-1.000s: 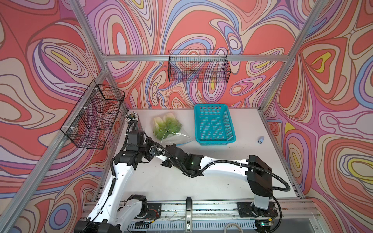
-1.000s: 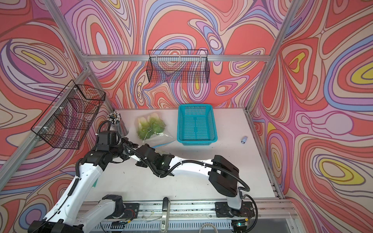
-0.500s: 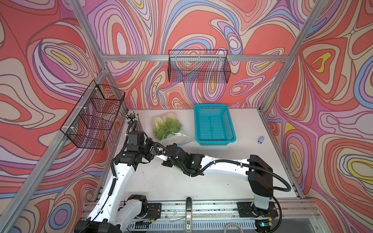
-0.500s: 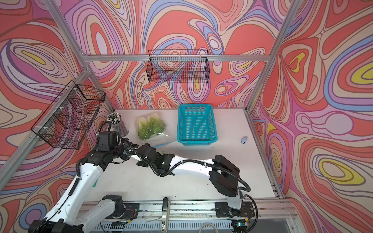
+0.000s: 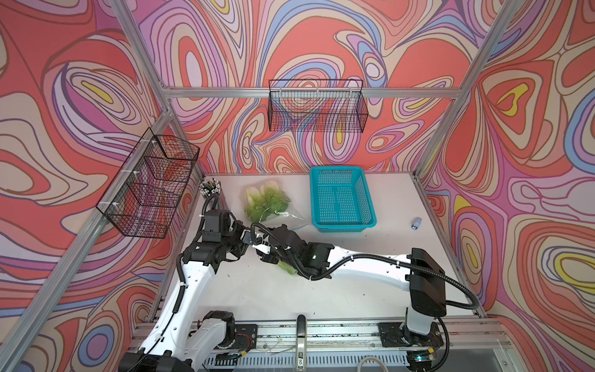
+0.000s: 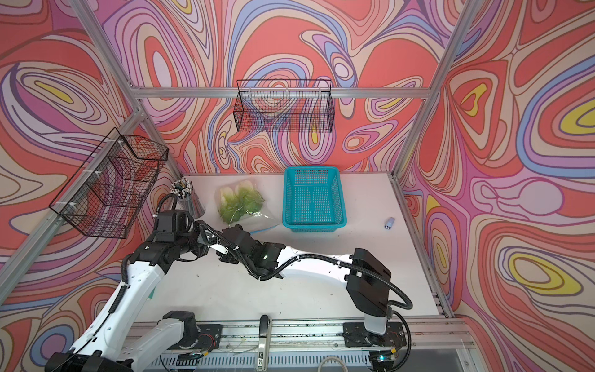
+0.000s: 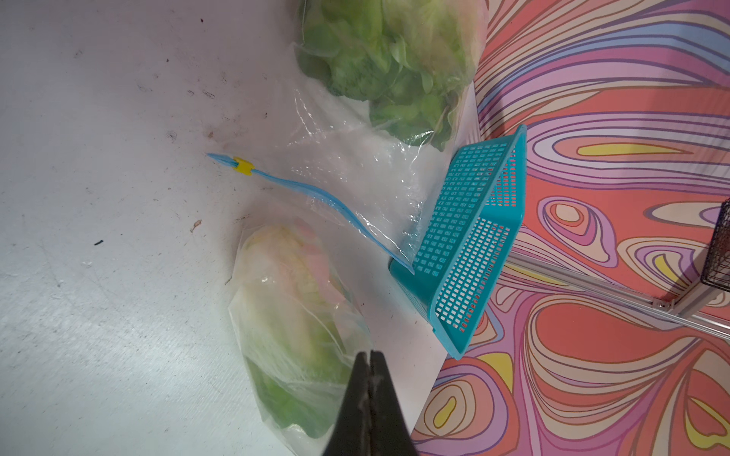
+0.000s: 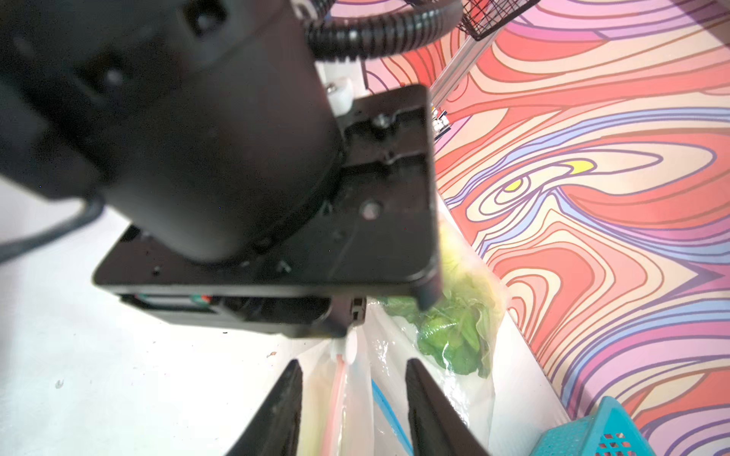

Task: Open the zip-top bag and take out the chinese cabbages
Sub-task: Unzip the zipper on the zipper food storage bag.

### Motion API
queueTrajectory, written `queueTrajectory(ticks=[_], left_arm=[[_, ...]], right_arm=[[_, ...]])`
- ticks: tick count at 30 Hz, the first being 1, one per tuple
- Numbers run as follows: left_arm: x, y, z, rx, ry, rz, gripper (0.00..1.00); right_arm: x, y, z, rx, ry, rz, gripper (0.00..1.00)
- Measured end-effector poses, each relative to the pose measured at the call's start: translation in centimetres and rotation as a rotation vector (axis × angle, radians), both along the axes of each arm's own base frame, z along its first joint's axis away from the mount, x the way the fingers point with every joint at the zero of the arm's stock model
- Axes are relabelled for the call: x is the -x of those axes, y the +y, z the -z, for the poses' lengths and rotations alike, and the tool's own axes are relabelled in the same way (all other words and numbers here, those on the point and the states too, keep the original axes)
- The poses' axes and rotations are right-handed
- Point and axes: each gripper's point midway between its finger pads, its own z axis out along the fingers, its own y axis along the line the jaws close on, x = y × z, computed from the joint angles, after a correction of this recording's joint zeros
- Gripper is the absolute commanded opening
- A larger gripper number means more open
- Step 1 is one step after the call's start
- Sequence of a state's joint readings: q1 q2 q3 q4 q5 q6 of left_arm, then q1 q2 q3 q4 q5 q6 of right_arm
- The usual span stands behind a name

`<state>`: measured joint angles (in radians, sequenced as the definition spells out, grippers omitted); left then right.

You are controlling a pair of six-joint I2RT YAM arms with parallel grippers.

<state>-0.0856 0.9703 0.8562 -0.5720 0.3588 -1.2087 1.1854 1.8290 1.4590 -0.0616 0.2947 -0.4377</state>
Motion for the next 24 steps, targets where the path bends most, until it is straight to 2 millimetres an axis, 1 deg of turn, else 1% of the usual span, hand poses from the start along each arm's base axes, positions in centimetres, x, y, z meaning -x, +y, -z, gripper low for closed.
queueTrajectory(ticks=[3, 8, 10, 14, 24], left_arm=[[0.1, 0.0, -0.2, 0.001, -0.008, 0.0, 0.0], [0.2, 0.0, -0.3, 0.002, -0.015, 0.001, 0.0], [0.4, 0.0, -0.3, 0.003, -0.015, 0.001, 0.0], [0.5, 0.0, -0.3, 0.005, -0.019, 0.003, 0.0], [0.4, -0.2, -0.4, 0.014, -0.023, 0.005, 0.0]], right_arm=[[0.0, 0.0, 0.3, 0.013, -0.001, -0.003, 0.47], [-0.4, 0.3, 1.0, 0.029, 0.001, -0.006, 0.41], [-0.7, 0.4, 1.4, 0.037, 0.004, -0.005, 0.37], [-1.3, 0.3, 2.1, 0.049, 0.012, -0.003, 0.25], [-1.3, 0.5, 2.2, 0.047, 0.023, -0.02, 0.19]])
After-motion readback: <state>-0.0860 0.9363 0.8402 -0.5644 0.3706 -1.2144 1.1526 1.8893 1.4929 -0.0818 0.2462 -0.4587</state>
